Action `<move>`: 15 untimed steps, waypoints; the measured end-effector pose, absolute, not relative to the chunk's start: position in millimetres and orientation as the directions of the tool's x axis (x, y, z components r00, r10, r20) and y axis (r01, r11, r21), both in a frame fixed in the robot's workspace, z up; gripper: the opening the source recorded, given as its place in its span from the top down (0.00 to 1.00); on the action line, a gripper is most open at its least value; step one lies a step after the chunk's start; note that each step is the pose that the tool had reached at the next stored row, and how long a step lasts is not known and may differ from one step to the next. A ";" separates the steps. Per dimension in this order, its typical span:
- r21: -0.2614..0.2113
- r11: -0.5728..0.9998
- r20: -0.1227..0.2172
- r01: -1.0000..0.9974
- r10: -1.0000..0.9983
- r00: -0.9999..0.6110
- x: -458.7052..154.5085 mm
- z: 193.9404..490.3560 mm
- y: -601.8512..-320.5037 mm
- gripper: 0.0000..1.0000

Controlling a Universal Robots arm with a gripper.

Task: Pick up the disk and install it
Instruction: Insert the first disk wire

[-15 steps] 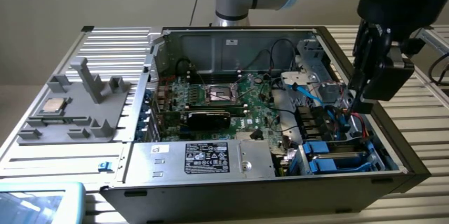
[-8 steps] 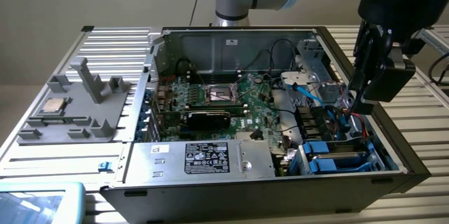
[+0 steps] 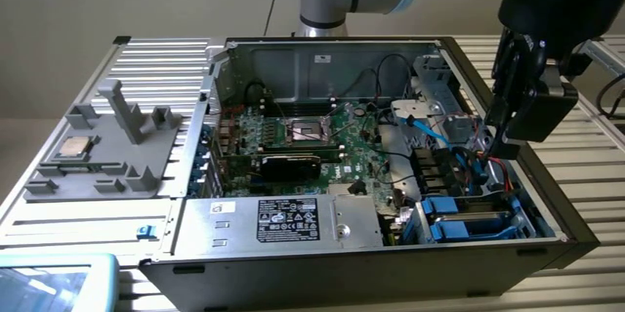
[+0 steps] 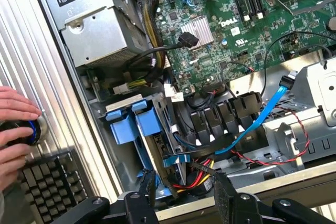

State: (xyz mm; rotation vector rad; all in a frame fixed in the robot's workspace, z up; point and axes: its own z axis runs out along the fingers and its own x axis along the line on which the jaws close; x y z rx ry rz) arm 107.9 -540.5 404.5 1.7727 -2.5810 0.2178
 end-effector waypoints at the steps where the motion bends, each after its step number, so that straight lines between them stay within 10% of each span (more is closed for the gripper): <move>1: -0.113 0.352 0.081 -0.929 -0.929 -0.362 107.9 404.5 -540.5 0.44; 15: -0.102 0.309 0.049 -0.946 -0.948 -0.315 104.6 403.8 -561.4 0.44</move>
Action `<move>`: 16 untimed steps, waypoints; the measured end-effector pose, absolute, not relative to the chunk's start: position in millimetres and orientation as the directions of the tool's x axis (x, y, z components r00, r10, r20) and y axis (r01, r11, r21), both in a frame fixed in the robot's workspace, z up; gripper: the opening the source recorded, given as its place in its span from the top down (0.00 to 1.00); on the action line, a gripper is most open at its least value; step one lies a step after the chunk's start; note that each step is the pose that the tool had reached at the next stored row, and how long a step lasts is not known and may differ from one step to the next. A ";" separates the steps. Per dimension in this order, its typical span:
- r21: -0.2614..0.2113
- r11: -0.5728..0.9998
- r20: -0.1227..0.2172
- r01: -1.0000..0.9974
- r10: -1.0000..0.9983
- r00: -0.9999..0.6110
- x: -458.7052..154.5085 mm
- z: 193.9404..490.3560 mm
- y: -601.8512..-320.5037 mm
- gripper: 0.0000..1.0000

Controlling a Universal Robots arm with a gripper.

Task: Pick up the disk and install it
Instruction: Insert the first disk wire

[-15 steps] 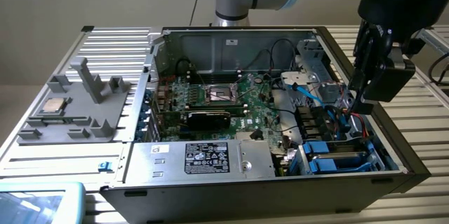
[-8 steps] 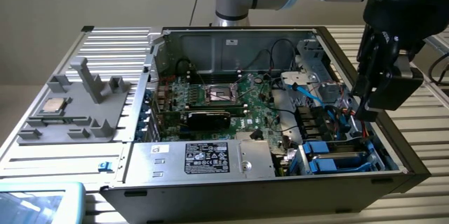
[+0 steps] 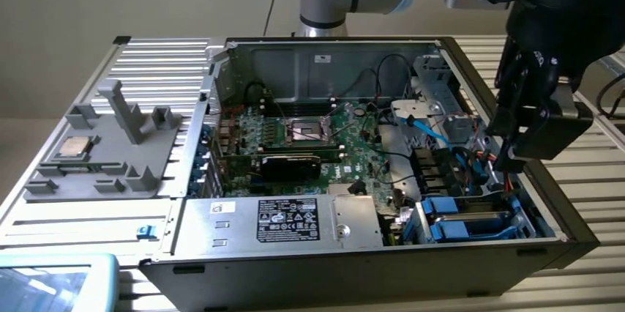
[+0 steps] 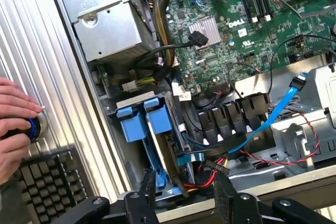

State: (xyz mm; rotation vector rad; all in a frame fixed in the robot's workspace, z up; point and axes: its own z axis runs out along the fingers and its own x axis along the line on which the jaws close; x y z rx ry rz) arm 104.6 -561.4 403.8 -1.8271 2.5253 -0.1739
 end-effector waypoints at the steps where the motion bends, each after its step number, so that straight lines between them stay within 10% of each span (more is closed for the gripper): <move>1: -0.102 0.291 0.049 -0.951 -0.954 -0.297 104.5 403.6 -561.4 0.44; 16: -0.102 0.025 0.049 -0.994 -0.998 -0.030 104.5 400.6 -561.5 0.44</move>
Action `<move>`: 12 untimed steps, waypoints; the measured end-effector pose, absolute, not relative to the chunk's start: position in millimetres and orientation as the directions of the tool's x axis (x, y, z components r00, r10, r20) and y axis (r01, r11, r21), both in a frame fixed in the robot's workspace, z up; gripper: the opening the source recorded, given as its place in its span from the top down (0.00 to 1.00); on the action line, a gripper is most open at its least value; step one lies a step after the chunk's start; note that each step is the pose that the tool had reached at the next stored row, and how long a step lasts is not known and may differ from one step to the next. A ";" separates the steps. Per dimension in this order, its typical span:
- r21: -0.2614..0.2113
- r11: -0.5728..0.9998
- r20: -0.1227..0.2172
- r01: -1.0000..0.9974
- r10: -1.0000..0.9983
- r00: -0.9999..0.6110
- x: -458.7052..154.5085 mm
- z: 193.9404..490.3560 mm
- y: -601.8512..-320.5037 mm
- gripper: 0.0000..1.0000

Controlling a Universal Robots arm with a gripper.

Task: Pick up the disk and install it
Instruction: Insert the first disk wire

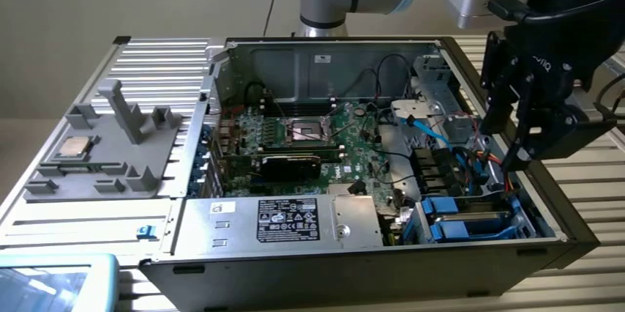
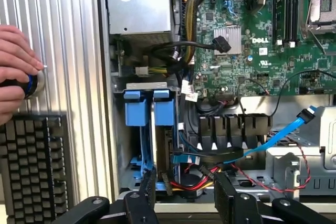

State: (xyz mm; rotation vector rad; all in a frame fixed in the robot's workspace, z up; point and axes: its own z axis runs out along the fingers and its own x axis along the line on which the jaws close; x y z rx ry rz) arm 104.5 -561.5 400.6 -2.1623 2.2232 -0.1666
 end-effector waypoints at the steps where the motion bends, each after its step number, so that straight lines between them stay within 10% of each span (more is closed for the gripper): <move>1: -0.102 0.006 0.049 -0.995 -0.999 -0.011 104.5 400.3 -561.5 0.44; 12: -0.096 -0.112 0.048 -0.989 -0.993 0.107 105.3 399.2 -561.9 0.44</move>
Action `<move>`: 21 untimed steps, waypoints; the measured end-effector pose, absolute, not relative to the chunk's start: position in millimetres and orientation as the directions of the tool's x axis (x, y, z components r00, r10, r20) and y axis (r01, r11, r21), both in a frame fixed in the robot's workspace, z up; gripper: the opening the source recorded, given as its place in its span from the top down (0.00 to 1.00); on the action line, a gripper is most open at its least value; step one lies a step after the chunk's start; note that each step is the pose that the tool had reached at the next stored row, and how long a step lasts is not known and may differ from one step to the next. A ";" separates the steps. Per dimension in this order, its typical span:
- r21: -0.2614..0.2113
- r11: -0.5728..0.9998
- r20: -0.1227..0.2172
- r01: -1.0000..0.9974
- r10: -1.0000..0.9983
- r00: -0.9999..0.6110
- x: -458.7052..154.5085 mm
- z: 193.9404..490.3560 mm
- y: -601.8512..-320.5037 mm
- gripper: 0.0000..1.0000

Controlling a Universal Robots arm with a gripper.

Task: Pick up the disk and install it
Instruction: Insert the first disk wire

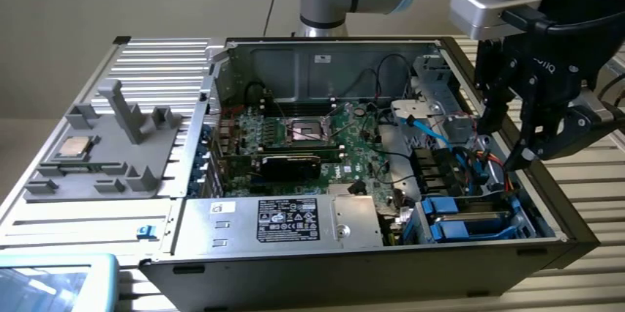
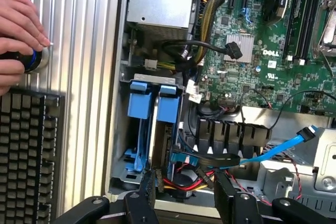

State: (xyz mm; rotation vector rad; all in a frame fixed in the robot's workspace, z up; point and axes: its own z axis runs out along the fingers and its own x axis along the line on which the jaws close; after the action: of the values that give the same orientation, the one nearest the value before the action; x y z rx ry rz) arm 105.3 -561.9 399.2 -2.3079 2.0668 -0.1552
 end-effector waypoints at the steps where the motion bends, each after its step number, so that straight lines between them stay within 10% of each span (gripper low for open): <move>1: -0.093 -0.114 0.048 -0.989 -0.993 0.110 105.5 399.0 -562.3 0.44; 21: -0.068 -0.125 0.029 -0.990 -0.992 0.124 115.2 374.8 -591.6 0.53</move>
State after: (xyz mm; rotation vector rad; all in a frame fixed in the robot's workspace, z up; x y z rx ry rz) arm 115.2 -591.6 374.8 -2.3305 2.0562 -0.1037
